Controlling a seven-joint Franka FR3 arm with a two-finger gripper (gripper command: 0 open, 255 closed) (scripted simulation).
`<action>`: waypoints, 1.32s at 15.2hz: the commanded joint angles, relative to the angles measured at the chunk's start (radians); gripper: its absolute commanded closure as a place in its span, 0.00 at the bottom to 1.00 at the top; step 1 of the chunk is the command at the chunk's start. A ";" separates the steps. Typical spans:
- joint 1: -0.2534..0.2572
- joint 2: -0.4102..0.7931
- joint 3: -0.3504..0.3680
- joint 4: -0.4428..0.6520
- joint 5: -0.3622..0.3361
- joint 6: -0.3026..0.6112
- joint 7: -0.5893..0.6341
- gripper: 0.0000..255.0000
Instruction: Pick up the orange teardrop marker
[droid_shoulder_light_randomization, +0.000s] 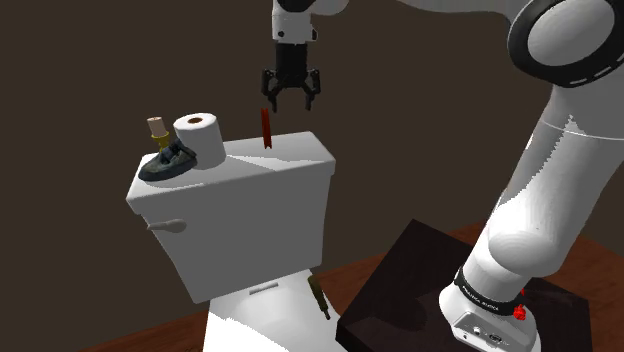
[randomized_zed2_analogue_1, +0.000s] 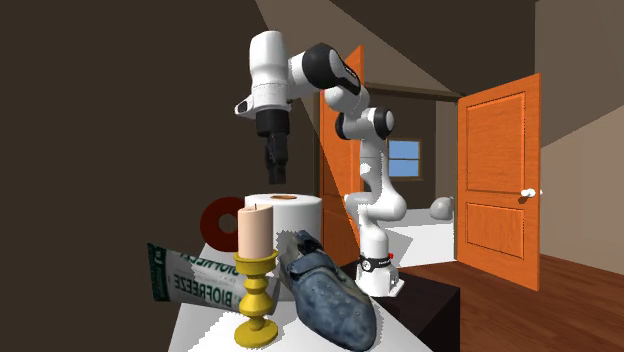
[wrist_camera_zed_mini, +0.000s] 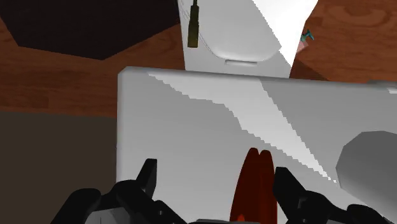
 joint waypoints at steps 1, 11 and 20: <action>0.006 0.087 0.004 0.098 -0.014 -0.012 0.042 0.00; 0.036 0.414 -0.006 0.500 -0.058 -0.093 0.150 0.00; 0.032 0.390 -0.006 0.400 -0.055 -0.017 0.146 1.00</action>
